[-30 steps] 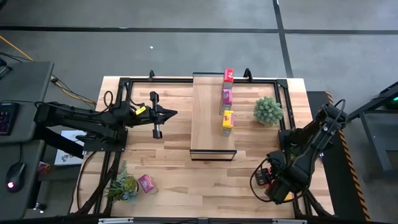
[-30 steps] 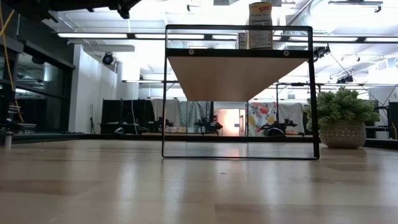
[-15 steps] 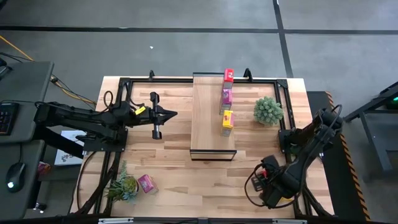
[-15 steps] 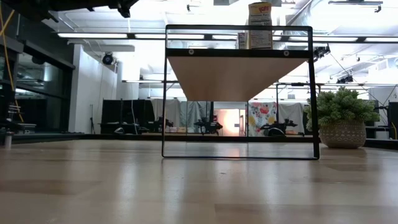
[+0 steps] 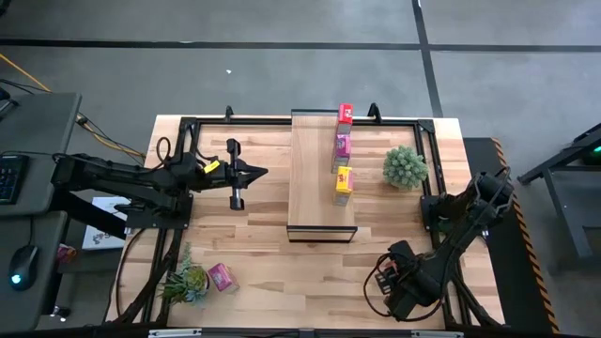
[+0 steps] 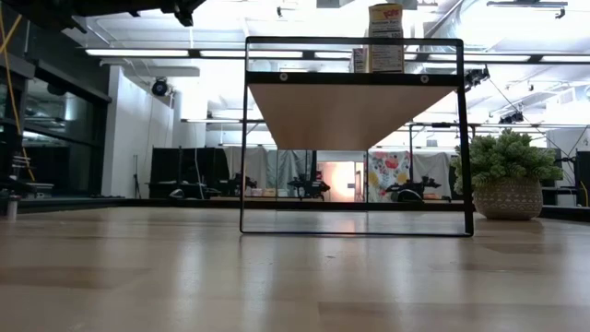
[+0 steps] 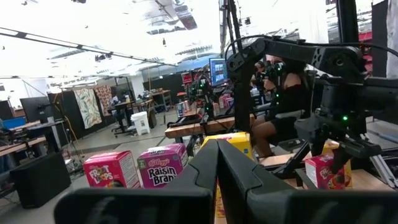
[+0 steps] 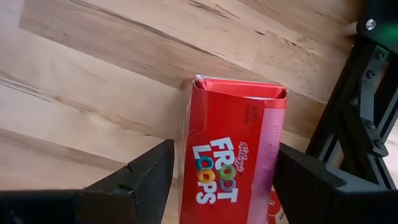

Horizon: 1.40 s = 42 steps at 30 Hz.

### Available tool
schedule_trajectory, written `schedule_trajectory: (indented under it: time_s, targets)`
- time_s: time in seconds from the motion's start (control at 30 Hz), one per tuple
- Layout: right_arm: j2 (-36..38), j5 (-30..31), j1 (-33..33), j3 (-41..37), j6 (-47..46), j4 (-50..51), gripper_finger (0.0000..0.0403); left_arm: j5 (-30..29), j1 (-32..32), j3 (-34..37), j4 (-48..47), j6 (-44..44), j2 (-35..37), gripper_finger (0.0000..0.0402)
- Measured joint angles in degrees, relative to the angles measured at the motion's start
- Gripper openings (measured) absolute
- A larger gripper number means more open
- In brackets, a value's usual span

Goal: Stack cereal on shelf
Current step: Put the red cereal box on the shelf aligned with the red cereal box

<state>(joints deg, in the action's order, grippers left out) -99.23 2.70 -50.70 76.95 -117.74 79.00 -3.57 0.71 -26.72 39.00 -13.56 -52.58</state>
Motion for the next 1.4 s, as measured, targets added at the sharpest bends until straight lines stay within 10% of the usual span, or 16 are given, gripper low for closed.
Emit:
schedule_trajectory:
  time_s: [1.4]
  targets:
    - [-1.34, -3.02, 2.84, 0.01, -6.79, -0.83, 0.0244, 1.88, 0.02, -0.04, -6.86, 0.41, 4.54, 0.0000]
